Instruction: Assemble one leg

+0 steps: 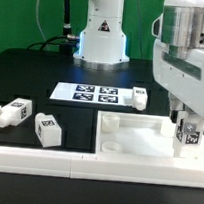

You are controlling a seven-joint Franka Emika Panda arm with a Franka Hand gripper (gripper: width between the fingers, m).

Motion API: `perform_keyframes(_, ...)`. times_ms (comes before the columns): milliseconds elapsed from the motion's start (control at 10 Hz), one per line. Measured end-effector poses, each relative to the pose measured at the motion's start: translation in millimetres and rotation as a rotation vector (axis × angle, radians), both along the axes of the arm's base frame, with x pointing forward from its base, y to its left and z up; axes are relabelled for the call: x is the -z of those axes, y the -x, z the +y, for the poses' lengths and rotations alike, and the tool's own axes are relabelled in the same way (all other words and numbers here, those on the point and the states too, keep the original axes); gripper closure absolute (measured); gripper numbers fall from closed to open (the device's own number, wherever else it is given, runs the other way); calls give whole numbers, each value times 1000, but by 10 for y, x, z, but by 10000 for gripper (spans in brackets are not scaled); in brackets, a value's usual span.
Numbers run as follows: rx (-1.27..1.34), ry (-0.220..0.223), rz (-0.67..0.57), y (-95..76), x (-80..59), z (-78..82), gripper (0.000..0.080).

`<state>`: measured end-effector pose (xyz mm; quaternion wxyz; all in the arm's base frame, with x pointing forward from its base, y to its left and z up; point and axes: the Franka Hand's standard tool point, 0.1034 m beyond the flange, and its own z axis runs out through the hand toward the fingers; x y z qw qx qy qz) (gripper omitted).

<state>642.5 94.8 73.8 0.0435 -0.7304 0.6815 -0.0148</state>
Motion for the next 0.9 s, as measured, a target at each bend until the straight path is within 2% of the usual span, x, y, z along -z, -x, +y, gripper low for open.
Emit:
perform_keyframes(200,252,-58,11,29,6,9,509)
perform_keyframes(300,337,-70,19,42,9,12,509)
perform_keyframes(500,451,-75,33,58,10,26,509)
perform_keyframes(600,448,-58,33,60,7,27,509)
perform_keyframes(800,439,-57,32,62,14,21,499)
perform_keyframes(900,438,-58,30,56,5,28,319)
